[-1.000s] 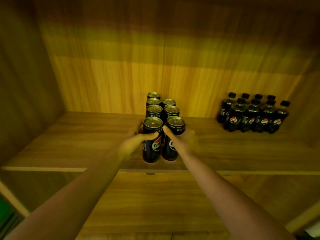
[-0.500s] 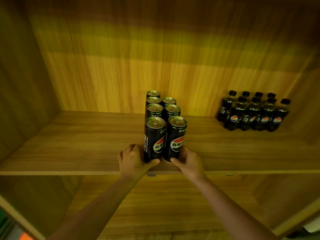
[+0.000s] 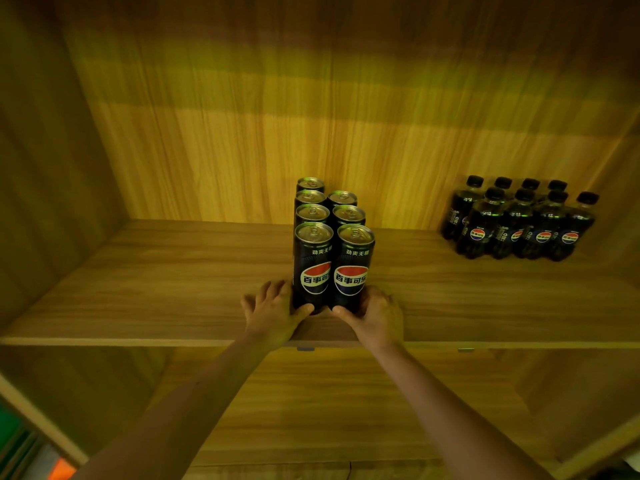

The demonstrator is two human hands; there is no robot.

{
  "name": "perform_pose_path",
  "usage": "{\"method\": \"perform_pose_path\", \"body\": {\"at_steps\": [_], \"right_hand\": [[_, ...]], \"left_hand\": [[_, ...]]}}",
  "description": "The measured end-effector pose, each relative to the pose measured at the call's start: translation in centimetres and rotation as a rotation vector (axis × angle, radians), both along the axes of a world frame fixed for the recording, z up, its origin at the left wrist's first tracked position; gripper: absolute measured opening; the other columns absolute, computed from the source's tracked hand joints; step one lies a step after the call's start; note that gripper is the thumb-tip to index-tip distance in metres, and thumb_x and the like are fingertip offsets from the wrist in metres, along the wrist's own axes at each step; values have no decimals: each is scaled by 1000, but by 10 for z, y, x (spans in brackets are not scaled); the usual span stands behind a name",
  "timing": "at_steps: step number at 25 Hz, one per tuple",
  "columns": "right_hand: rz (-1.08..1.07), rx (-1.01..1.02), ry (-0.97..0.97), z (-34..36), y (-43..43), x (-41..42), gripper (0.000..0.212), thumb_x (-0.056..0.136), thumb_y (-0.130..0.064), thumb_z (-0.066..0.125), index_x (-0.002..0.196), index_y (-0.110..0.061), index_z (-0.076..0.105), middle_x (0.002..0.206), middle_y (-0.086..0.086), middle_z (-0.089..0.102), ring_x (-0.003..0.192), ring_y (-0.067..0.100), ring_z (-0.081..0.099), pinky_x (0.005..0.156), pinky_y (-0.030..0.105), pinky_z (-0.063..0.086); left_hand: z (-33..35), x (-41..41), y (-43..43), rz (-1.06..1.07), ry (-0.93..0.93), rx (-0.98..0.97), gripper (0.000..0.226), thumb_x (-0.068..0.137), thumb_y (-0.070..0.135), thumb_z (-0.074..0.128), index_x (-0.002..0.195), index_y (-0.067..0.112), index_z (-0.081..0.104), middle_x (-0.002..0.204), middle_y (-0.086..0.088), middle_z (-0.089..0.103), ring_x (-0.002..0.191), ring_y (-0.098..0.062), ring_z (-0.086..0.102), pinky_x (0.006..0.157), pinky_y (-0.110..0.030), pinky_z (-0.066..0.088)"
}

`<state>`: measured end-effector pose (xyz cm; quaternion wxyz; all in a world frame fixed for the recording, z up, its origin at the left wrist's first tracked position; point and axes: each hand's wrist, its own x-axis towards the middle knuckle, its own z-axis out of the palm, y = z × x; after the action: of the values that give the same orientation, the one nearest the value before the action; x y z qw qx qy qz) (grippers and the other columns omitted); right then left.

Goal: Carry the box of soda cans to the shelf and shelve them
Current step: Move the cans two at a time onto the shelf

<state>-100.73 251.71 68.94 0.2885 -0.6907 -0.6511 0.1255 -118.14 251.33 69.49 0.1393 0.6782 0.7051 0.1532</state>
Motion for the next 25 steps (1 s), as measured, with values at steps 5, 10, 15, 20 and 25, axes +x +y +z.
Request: {"method": "perform_pose_path", "body": {"at_steps": [5, 10, 15, 20, 25], "right_hand": [[29, -15, -4, -1, 9, 0, 70, 68, -61, 63, 118, -13, 52, 125, 10, 58, 120, 30, 47, 96, 40, 42], [30, -66, -38, 5, 3, 3, 79, 71, -63, 59, 131, -16, 40, 137, 9, 48, 129, 31, 37, 103, 38, 32], [70, 17, 30, 30, -24, 16, 68, 80, -51, 57, 134, -14, 37, 139, 11, 42, 128, 29, 37, 101, 40, 35], [171, 343, 27, 81, -44, 13, 42, 83, -29, 60, 120, -13, 50, 125, 8, 53, 120, 24, 46, 95, 32, 38], [491, 325, -358, 108, -80, -23, 56, 82, -32, 61, 131, -12, 41, 135, 9, 46, 124, 26, 41, 104, 38, 36]], "left_hand": [[5, 0, 4, -43, 49, -79, 72, 90, 56, 29, 147, 21, 2, 159, -2, 3, 146, -23, -4, 113, -56, -6], [5, 1, -6, 25, -53, -26, 86, 86, 58, 38, 147, 18, -8, 158, -6, 6, 146, -24, 0, 114, -54, -4], [19, -11, -37, 76, -74, -22, 89, 84, 60, 41, 147, 19, -6, 158, -8, 9, 146, -25, 1, 116, -55, -3], [59, -28, -72, 66, 71, 55, 91, 83, 56, 48, 148, 17, -2, 158, -8, 5, 146, -25, 2, 114, -54, -2], [87, -48, -119, 64, 220, 109, 90, 84, 51, 50, 148, 15, -2, 158, -8, 0, 146, -28, 3, 114, -54, -2]]}}
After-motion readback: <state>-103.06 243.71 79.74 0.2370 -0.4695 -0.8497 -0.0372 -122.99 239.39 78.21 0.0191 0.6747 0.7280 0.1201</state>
